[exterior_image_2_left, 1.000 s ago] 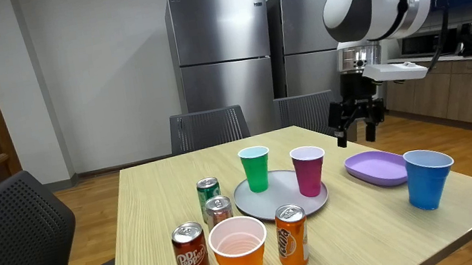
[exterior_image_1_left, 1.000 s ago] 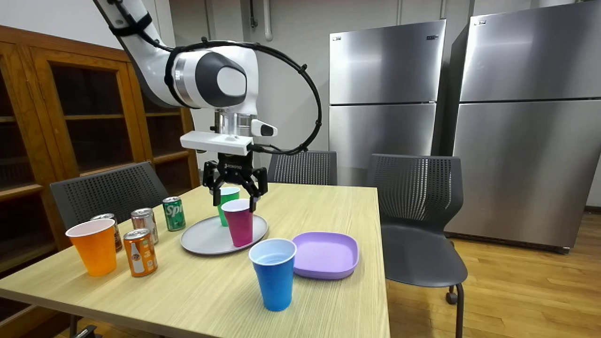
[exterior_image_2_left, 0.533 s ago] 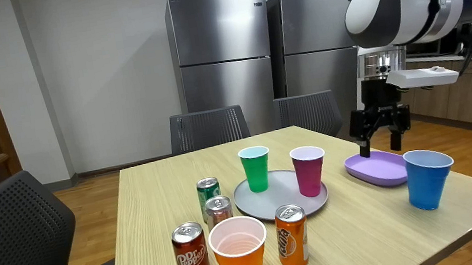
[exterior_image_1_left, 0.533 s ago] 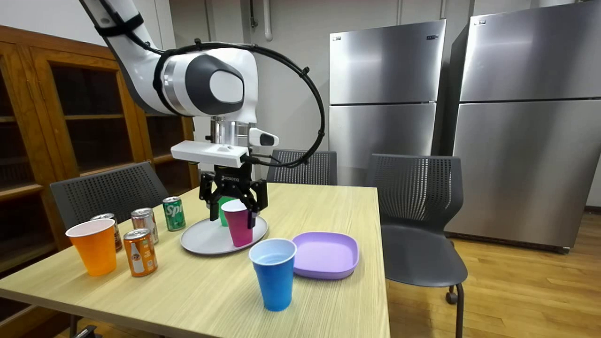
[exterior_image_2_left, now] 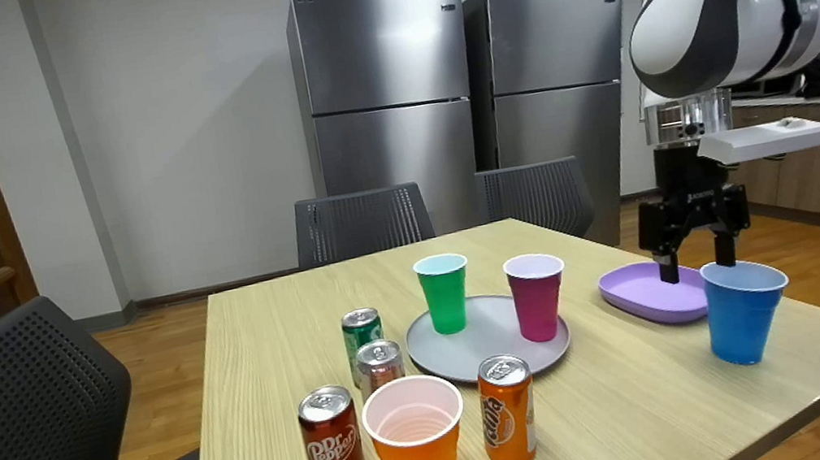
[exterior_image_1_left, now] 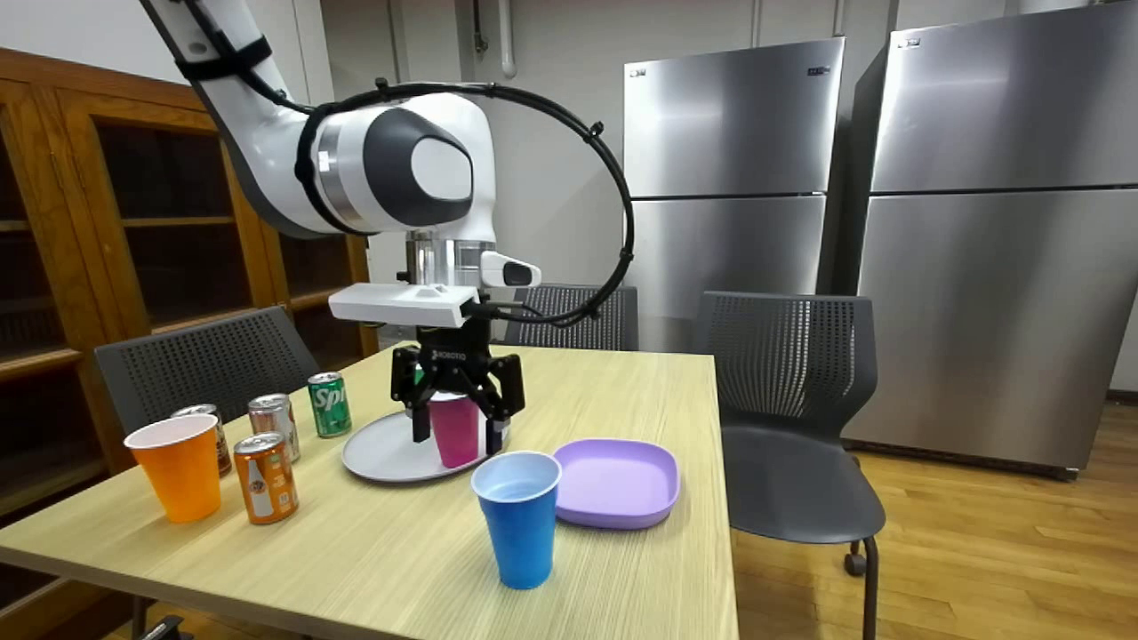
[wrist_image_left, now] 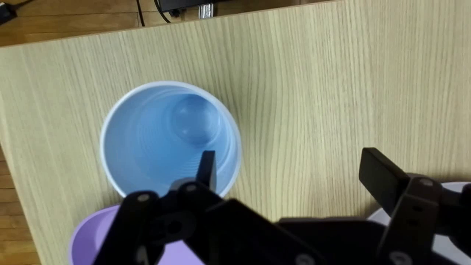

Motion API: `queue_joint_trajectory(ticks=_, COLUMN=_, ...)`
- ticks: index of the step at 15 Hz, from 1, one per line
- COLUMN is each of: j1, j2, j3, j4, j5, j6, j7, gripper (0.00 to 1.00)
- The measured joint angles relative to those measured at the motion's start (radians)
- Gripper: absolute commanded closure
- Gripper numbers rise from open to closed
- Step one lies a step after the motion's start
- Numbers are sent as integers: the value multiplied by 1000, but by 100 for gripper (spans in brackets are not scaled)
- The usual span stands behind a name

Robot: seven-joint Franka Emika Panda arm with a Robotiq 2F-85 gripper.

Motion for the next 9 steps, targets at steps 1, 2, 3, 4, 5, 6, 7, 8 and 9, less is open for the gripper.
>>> queue_joint_trajectory(ticks=1, j1=-1, j2=0, j3=-5, j4=-1, j5=-11, j6=0, j7=8, gripper=0)
queue_joint_trajectory(ticks=2, j1=-1, j2=0, j3=-9, j4=-1, j5=-18, j6=0, j7=14, gripper=0)
queue_joint_trajectory(ticks=3, j1=-3, j2=1, j3=-12, j4=-1, j5=-24, j6=0, j7=19, gripper=0)
queue_joint_trajectory(ticks=4, j1=-5, j2=3, j3=-13, j4=-1, j5=-26, j6=0, j7=21, gripper=0)
queue_joint_trajectory(ticks=5, j1=-6, j2=6, j3=-15, j4=-1, j5=-27, j6=0, j7=23, gripper=0)
queue_joint_trajectory(ticks=6, j1=-8, j2=10, j3=-17, j4=-1, j5=-27, j6=0, j7=25, gripper=0)
queue_joint_trajectory(ticks=7, j1=-9, j2=17, j3=-18, j4=-1, j5=-27, j6=1, j7=26, gripper=0)
queue_joint_trajectory(ticks=8, j1=-12, j2=24, j3=-19, j4=0, j5=-27, j6=2, j7=28, gripper=0)
queue_joint_trajectory(ticks=9, j1=-14, j2=32, j3=-19, j4=1, j5=-27, j6=5, j7=29, gripper=0)
